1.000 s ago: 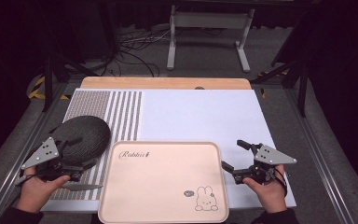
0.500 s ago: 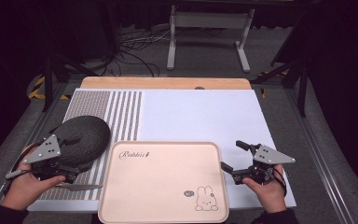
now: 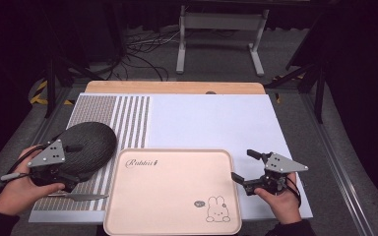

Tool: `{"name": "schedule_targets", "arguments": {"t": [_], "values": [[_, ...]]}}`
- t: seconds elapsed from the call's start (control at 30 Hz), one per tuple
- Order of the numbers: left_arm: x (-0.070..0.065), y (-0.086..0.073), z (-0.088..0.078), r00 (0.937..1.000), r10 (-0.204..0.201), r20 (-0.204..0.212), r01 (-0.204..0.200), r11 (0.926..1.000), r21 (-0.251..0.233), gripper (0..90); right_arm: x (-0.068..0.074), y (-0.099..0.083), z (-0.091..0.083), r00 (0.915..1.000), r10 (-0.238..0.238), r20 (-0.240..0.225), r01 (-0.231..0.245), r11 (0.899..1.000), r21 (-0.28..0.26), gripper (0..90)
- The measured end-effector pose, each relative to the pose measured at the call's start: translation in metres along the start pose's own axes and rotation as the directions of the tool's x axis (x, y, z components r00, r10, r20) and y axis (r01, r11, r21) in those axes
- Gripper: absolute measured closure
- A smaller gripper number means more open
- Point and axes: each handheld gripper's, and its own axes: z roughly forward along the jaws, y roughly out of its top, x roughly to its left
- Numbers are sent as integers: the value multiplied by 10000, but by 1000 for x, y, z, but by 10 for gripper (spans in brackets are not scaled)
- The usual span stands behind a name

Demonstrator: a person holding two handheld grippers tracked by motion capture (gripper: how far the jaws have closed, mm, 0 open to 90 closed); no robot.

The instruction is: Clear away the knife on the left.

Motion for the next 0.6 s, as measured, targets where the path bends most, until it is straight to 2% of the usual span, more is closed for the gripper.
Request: {"name": "schedule_targets", "arguments": {"t": [0.17, 0.37, 0.5, 0.6], "values": [[3, 1, -4, 9999, 145, 82, -149, 9986, 517, 86, 0, 0, 1, 10000, 5, -21, -5, 10000, 30, 40], [7, -6, -6, 9991, 332, 268, -355, 9953, 901, 114, 0, -1, 1, 9998, 130, -130, -129, 9999, 54, 41], [9, -11, -8, 9984, 336, 465, -395, 9905, 1315, 118, 1, -1, 1, 9997, 150, -196, -149, 9999, 34, 41], [9, -14, -10, 9970, 277, 722, -404, 9825, 1816, 143, 1, -2, 2, 9996, 160, -235, -159, 9999, 64, 42]]}}
